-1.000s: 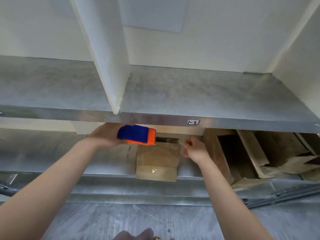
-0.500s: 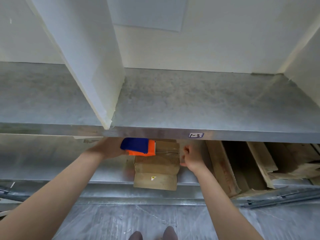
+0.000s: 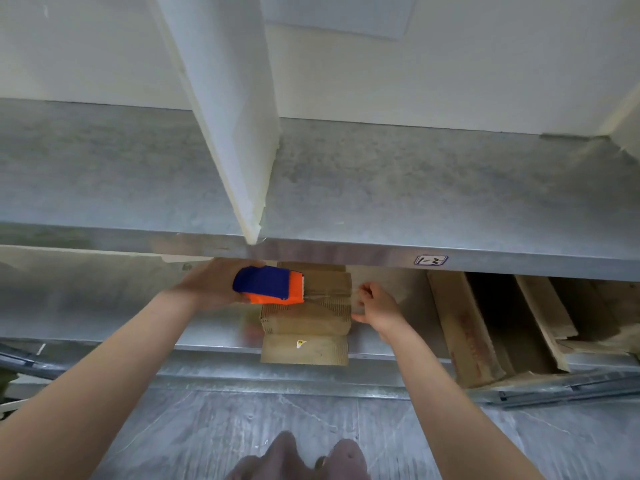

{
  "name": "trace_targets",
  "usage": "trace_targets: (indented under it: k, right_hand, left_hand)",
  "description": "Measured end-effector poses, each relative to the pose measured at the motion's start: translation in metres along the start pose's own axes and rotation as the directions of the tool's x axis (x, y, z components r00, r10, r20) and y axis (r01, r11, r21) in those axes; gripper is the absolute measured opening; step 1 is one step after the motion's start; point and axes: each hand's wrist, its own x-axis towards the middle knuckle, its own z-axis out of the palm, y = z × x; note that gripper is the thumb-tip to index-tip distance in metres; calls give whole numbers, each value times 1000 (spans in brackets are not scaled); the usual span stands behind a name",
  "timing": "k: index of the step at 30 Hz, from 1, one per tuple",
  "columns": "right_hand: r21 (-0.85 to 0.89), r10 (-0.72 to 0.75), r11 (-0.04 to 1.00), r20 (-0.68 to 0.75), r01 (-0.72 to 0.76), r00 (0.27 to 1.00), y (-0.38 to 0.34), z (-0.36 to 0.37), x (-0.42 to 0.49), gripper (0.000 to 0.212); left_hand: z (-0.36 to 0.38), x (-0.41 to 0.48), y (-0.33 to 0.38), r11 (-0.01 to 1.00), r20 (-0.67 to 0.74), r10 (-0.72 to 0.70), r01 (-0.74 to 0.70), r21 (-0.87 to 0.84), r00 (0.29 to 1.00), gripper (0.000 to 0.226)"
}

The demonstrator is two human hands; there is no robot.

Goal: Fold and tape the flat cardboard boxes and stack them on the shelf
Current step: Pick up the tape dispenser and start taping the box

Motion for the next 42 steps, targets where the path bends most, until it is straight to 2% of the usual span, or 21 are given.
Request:
trace_targets:
  k: [8, 14, 21, 26, 29, 33, 37, 39, 42]
  right_hand:
    - [-1, 46, 999, -19, -46, 999, -2, 41, -1, 14]
    - [6, 75, 997, -21, -75, 997, -6, 69, 3, 21]
    - [36, 94, 995, -70, -92, 993, 5, 78, 6, 16]
    - [-151, -20, 989, -130, 1, 991, 19, 87, 8, 16]
    - [-246, -110, 967, -180, 63, 978, 26, 96, 8, 13]
    - [-283, -151, 956, -236, 81, 960, 25, 105, 5, 3]
    - [-353, -236, 928, -317, 117, 919, 25, 104, -2, 7]
    - [-425, -261, 898, -308, 113, 915, 25, 99, -6, 3]
    - [-491, -293, 857, -221, 153, 930, 25, 96, -14, 20]
  left_hand:
    - [-21, -19, -42, 998, -40, -36, 38, 56, 999, 53]
    - [-27, -25, -75, 999, -59, -35, 36, 25, 998, 49]
    - [-29, -25, -73, 992, -112, 56, -43, 116, 992, 47]
    - [-27, -28, -78, 995, -95, 16, -6, 103, 995, 33]
    - [-25, -30, -80, 996, -110, 35, -25, 84, 993, 35]
    - [-24, -29, -79, 995, -126, 49, -37, 89, 991, 34]
    - [-24, -29, -82, 998, -109, 40, -35, 48, 993, 33]
    - [-23, -29, -84, 998, -99, 47, -42, 52, 994, 34]
    - [-24, -31, -86, 997, -112, 68, -63, 40, 991, 46]
